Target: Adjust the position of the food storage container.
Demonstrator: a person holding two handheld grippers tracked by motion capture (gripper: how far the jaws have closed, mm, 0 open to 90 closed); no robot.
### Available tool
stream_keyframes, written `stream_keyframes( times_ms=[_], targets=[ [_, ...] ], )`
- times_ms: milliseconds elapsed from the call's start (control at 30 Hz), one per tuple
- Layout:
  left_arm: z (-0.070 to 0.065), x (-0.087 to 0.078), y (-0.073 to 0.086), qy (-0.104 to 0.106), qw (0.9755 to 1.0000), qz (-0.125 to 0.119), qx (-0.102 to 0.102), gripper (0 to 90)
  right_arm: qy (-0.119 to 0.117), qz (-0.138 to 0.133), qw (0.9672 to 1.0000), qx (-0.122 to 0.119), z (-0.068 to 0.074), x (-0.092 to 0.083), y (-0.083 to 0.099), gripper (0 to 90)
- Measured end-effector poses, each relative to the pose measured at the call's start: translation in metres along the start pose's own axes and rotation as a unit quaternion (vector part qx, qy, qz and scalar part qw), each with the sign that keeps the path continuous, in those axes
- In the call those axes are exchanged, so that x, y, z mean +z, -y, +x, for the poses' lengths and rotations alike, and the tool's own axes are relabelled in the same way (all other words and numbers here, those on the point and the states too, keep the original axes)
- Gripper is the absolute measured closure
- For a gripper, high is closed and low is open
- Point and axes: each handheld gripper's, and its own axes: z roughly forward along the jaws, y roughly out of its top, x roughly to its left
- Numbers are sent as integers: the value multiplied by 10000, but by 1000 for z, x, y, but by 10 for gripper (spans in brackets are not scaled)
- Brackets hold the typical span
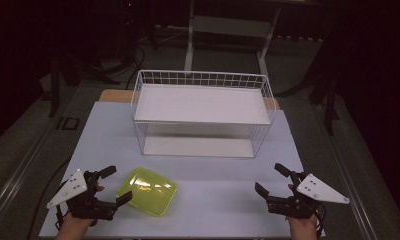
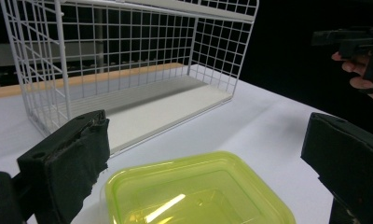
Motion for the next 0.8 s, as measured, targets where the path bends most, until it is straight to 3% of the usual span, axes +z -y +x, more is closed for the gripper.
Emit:
stream_keyframes(
  times_ms=[333,433,600,733,800],
  targets=[
    [-3,3,-15,401,9991,6,-107,16,-14,51,9998,217,-2,0,-2,120],
    [-4,4,-20,280,9990,350,-70,16,-162,-7,9994,316,-2,0,-2,118],
    [-7,6,-14,482,9972,530,-230,25,-113,-77,9995,295,0,-2,-4,119],
    [-14,10,-5,459,9950,877,-130,137,-54,60,9998,188,0,-1,-4,124],
    [-16,11,-1,575,9934,987,-96,188,-119,48,9996,248,-1,-1,-4,130]
  ],
)
